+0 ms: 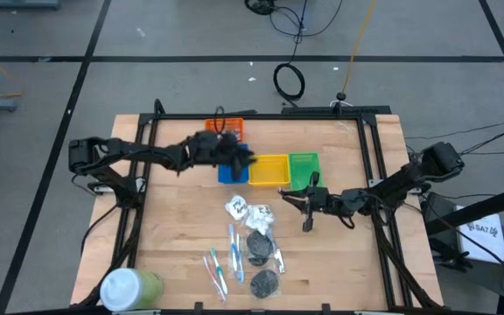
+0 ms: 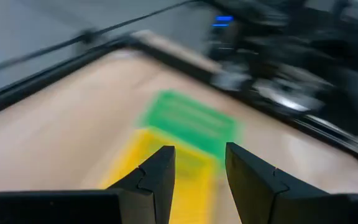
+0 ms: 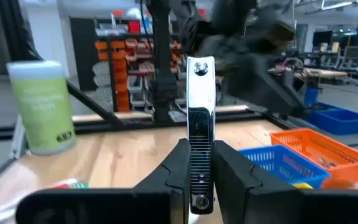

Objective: Pick & Place Travel size toiletries
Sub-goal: Put the bottom nail cutter into the orange basket

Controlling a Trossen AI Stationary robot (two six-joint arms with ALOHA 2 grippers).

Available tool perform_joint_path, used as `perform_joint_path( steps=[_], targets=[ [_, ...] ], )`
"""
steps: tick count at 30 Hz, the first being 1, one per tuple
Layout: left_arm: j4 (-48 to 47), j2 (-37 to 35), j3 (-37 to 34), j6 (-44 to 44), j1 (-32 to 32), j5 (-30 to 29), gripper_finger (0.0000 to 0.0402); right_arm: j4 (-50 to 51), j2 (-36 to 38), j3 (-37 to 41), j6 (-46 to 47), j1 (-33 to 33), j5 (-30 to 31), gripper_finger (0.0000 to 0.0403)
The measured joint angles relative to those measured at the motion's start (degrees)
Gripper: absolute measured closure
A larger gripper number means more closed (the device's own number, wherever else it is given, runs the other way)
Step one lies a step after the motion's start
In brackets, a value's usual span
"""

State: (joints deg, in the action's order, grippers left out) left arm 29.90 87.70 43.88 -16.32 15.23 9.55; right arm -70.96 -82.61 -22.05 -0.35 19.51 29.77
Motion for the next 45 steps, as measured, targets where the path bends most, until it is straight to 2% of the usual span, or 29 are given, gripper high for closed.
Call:
perform_joint_path(
  steps=[3, 6, 10, 15, 18, 24, 32, 36, 40, 45],
  targets=[
    [4.01, 0.0, 0.0, 10.9, -5.94, 2.75, 0.0261, -1.28, 0.01, 0.38, -0.86, 0.02, -0.05, 0.0368],
    [6.83, 0.02, 0.0, 21.25, -11.92, 2.79, 0.0261, -1.85, 0.01, 0.38, -1.52, 0.04, -0.03, 0.0368],
    [11.32, 0.04, 0.0, 29.1, -18.14, -2.74, 0.0261, -2.11, 0.01, 0.38, -1.09, 0.07, -1.2, 0.0368],
    [15.07, 1.38, 1.9, 25.99, -21.38, -9.85, 0.0261, -4.8, 0.01, 0.36, -1.93, 0.11, -3.07, 0.0368],
    [14.96, 4.24, 4.51, 22.61, -21.35, -8.31, 0.0261, -4.74, 0.01, 0.36, -2.22, 0.11, -3.07, 0.0368],
    [14.76, 11.68, 10.39, 22.2, -21.11, -5.7, 0.0252, -6.51, -0.02, 0.34, -3.44, 0.81, -4.49, 0.0368],
    [15.11, 13.42, 13.7, 23.89, -20.51, -5.5, 0.0159, -7.15, -0.02, 0.29, -6.0, 2.03, -4.37, 0.0368],
    [15.23, 13.07, 13.71, 23.39, -20.51, -5.54, 0.0132, -6.88, -0.02, 0.29, -6.17, 1.99, -4.34, 0.0368],
    [15.24, 13.14, 13.73, 21.13, -20.51, -5.54, 0.0127, -6.84, -0.02, 0.29, -6.16, 1.99, -4.34, 0.0368],
    [15.81, 13.16, 13.73, 21.14, -20.55, -5.54, 0.0145, -6.82, -0.02, 0.29, -6.15, 1.99, -4.34, 0.0368]
  ],
)
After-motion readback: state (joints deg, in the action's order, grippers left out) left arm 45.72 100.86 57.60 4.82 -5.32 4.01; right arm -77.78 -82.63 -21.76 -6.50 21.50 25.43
